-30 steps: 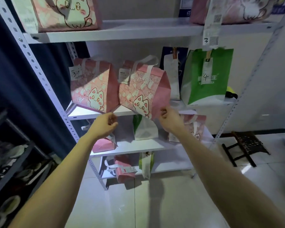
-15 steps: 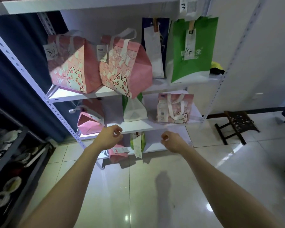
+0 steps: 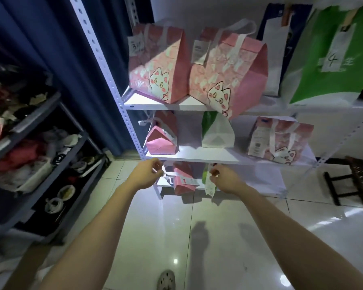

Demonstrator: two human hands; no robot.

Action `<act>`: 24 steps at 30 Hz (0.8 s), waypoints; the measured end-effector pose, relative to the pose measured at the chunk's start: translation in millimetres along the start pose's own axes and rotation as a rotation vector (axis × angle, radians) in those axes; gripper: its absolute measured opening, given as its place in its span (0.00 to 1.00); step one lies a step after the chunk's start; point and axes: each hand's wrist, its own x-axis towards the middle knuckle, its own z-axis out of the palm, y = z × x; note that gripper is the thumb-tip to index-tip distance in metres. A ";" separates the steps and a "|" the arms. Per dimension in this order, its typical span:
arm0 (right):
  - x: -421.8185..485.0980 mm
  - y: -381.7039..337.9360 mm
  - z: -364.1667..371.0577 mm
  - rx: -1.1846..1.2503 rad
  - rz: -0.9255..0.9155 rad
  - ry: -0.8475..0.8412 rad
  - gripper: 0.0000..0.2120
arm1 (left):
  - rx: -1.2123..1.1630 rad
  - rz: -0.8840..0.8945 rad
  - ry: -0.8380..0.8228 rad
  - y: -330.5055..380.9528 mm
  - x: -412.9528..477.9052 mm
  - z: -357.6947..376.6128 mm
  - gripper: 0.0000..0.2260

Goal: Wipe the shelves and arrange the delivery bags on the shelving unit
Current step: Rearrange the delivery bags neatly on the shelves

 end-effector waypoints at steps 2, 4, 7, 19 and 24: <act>12.7 -17.0 14.5 0.001 -0.004 -0.005 0.08 | -0.013 -0.024 0.005 -28.6 4.4 -10.3 0.10; 25.9 -31.3 27.3 -0.002 0.002 -0.007 0.07 | -0.012 -0.035 0.008 -52.8 12.1 -18.2 0.11; 43.3 -51.1 46.8 0.004 0.036 -0.016 0.09 | -0.017 -0.019 -0.022 -81.4 29.5 -26.7 0.11; 127.4 -144.5 110.5 0.045 0.080 -0.013 0.07 | -0.054 -0.017 -0.089 -160.4 80.0 -56.4 0.08; 194.6 -190.1 139.1 0.212 0.140 0.138 0.14 | -0.069 -0.006 -0.050 -192.1 112.5 -60.6 0.05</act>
